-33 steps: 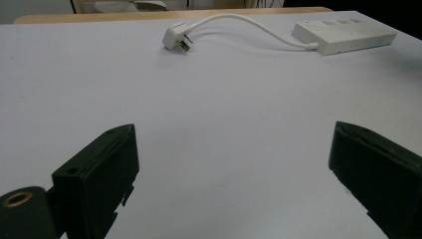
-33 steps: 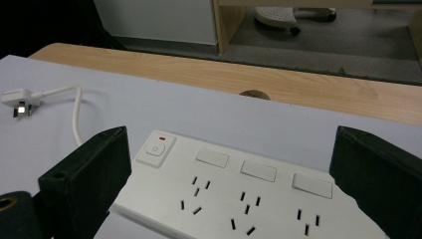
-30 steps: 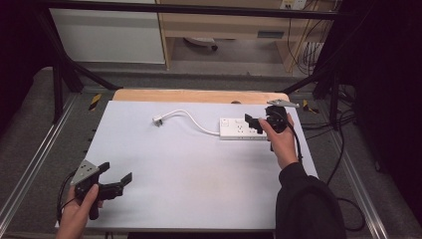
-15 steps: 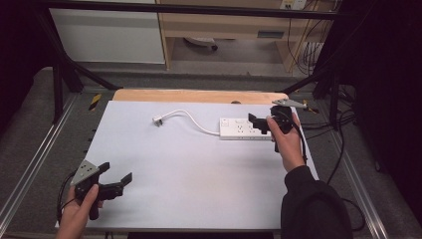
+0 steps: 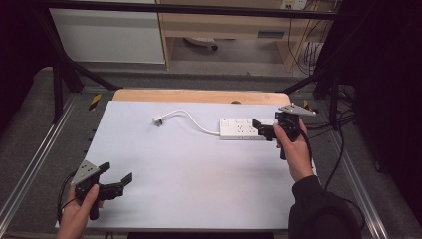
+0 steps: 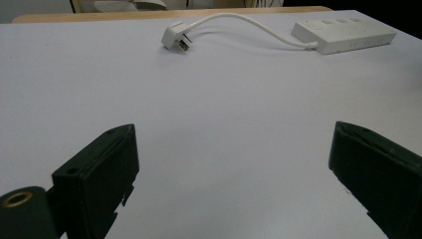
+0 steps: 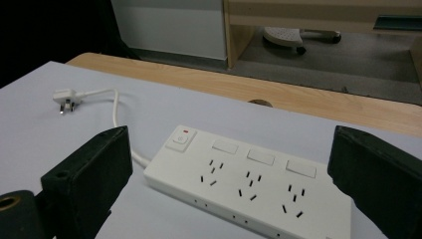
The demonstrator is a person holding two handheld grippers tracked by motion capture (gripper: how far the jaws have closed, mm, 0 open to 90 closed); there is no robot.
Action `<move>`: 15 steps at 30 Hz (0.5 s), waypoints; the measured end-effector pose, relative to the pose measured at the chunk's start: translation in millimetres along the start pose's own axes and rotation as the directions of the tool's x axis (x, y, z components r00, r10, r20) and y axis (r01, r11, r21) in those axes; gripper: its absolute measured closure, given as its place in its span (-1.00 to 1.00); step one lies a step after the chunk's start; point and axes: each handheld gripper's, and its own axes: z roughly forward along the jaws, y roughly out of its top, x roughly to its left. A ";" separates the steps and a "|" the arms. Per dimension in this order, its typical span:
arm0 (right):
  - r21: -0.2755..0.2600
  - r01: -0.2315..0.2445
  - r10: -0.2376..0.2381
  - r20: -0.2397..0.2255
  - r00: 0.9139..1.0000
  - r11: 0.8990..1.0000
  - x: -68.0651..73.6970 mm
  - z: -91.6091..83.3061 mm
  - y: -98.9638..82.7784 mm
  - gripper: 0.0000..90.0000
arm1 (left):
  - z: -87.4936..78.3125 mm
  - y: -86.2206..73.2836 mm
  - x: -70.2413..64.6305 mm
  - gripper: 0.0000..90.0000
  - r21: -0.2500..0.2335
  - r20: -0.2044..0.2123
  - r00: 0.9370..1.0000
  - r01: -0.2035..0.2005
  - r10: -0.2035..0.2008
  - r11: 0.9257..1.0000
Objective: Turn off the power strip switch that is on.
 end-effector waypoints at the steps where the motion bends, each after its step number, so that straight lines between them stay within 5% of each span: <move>1: 0.000 0.001 -0.001 0.000 1.000 1.000 0.1 -1.2 -1.4 -0.91 | 0.0 0.0 -0.1 -0.88 -0.001 0.000 1.000 0.000 0.000 1.000; 15: -0.086 0.036 -0.038 -0.025 0.999 0.996 7.8 -35.7 -16.9 -0.91 | -0.3 -0.2 -0.1 -0.88 0.002 0.000 1.000 0.000 0.000 1.000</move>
